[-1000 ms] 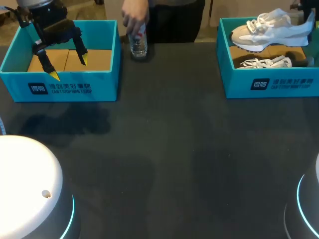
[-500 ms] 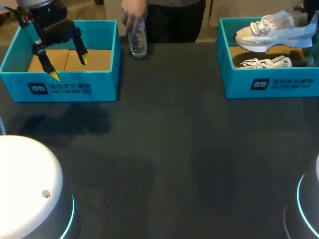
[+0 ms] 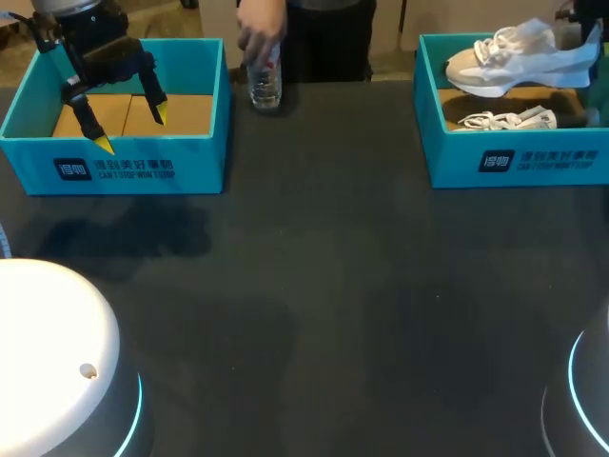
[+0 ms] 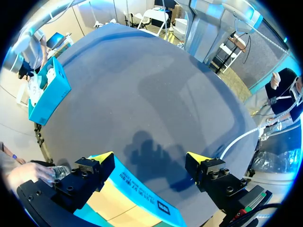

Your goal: Take the shoe out of the shoebox, open the shoe tongue, remove and reinsert the insole, then place the shoe into the shoebox

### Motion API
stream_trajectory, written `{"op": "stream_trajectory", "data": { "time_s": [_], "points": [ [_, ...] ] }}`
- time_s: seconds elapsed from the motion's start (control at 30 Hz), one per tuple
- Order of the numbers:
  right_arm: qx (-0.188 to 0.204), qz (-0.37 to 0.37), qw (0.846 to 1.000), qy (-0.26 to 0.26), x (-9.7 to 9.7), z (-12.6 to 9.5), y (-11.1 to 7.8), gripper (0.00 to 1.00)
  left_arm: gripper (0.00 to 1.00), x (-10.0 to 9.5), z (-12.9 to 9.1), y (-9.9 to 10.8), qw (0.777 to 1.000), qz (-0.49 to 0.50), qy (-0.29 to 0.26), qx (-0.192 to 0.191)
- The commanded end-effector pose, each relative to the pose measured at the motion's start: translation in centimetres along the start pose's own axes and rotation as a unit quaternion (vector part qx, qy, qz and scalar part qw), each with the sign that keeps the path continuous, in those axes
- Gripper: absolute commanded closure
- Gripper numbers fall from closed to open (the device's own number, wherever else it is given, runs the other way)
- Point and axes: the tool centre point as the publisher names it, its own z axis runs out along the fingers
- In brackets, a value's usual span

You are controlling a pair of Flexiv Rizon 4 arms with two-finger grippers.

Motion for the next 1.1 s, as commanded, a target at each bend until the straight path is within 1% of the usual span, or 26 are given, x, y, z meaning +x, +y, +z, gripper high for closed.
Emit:
{"op": "stream_trajectory", "data": {
  "time_s": [0.03, 0.2, 0.4, 0.5, 0.57, 0.83, 1.0, 1.1],
  "points": [
    [0.012, 0.008, 1.000, -0.007, 0.6, 0.3, 1.1, 1.00, 0.00, 0.0, 0.0, 0.1, 1.000, 0.000, 0.001, -0.001],
    [0.009, 0.020, 1.000, -0.002, 1.0, 0.9, 1.5, 1.00, 0.00, 0.0, 0.0, 0.1, 1.000, 0.000, 0.001, -0.001],
    [0.021, 0.033, 0.999, 0.007, 0.8, 1.9, 1.5, 1.00, 0.00, 0.0, 0.0, 0.1, 1.000, 0.000, 0.001, -0.001],
    [0.034, 0.027, 0.999, 0.004, 1.3, 2.6, 1.5, 1.00, 0.00, 0.0, 0.0, 0.1, 1.000, 0.000, 0.001, -0.001],
    [0.037, 0.025, 0.999, 0.002, 1.5, 2.9, 1.4, 1.00, 0.00, 0.0, 0.0, 0.1, 1.000, 0.000, 0.001, -0.001],
    [0.045, 0.023, 0.999, 0.013, 1.4, 3.7, 0.5, 1.00, 0.00, 0.0, 0.0, 0.1, 1.000, 0.000, 0.001, -0.001],
    [0.055, 0.023, 0.998, 0.014, 1.4, 4.6, -0.1, 1.00, 0.00, 0.0, 0.0, 0.1, 1.000, 0.000, 0.001, -0.001],
    [0.056, 0.018, 0.998, 0.015, 1.8, 4.8, -0.2, 1.00, 0.00, 0.0, 0.0, 0.1, 1.000, 0.000, 0.001, -0.001]
  ]
}}
